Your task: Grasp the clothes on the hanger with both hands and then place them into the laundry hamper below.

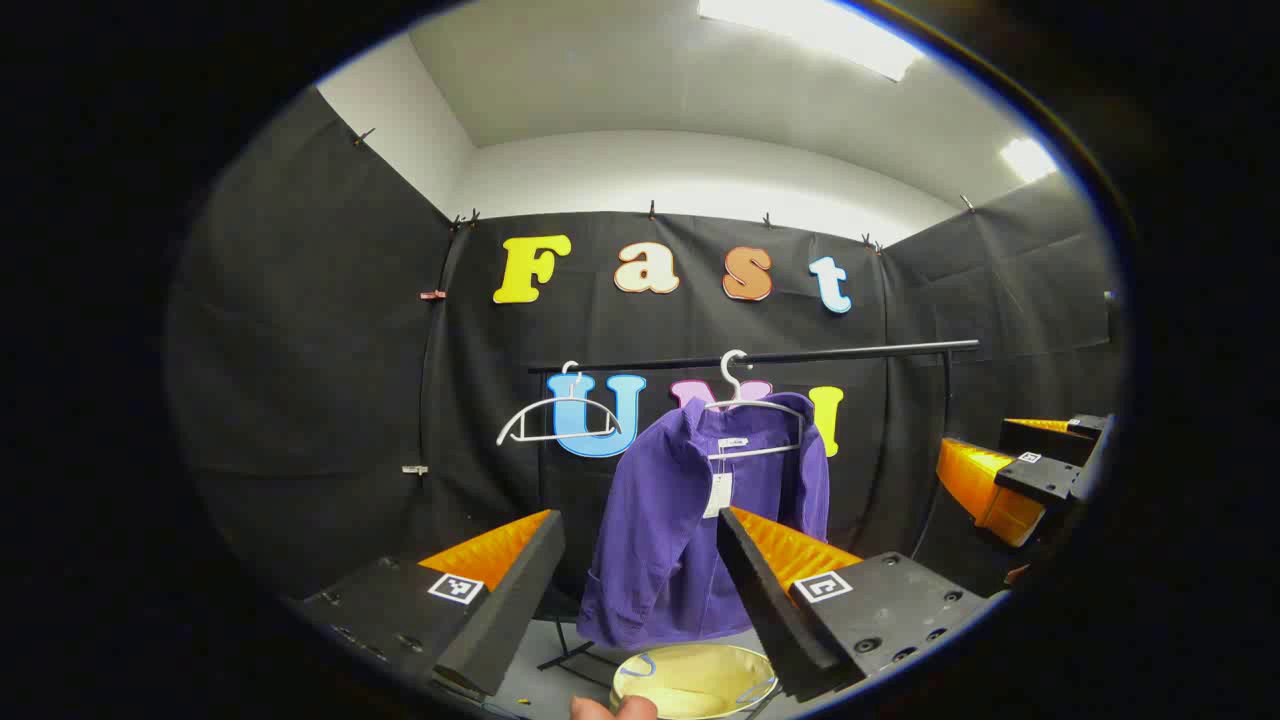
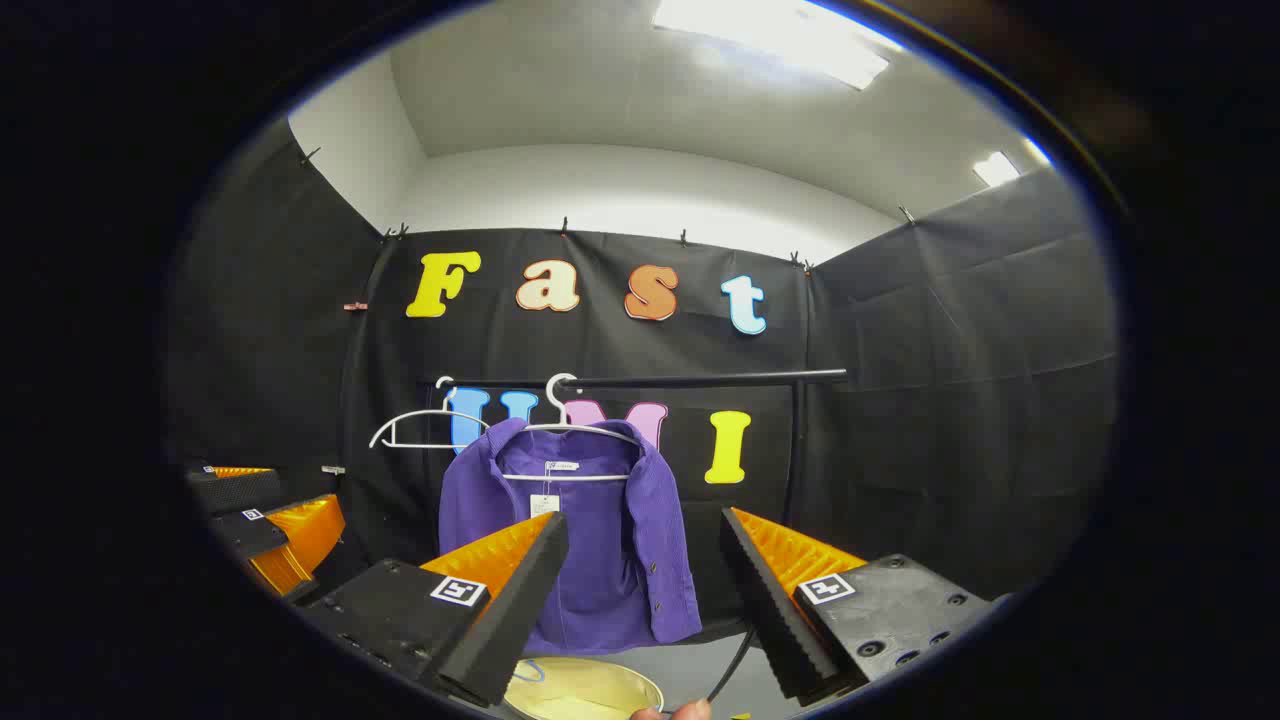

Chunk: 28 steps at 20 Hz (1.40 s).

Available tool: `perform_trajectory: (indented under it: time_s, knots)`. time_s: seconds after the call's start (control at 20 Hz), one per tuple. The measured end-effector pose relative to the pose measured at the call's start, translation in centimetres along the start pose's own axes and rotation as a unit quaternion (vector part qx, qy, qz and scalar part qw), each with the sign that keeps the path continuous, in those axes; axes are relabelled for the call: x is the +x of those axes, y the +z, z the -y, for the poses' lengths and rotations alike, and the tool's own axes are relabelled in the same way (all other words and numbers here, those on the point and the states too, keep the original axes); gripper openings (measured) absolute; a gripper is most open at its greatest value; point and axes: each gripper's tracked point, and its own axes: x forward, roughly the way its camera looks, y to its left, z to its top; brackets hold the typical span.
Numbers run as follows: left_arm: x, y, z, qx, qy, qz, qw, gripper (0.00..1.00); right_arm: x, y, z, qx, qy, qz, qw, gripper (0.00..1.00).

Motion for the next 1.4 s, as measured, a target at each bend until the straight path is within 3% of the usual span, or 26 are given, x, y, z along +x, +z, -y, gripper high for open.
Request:
perform_trajectory:
  time_s: [1.15,1.4]
  knots:
    - [0.2,-0.3,0.1,0.021,-0.018,0.004,1.0,0.97,0.4,0.0,0.5,-0.019,-0.024,-0.005,1.0,0.97]
    - [5.8,-0.5,2.9,0.022,-0.037,0.004,0.999,0.97,3.8,-1.1,1.7,-0.014,-0.029,-0.011,0.999,0.97]
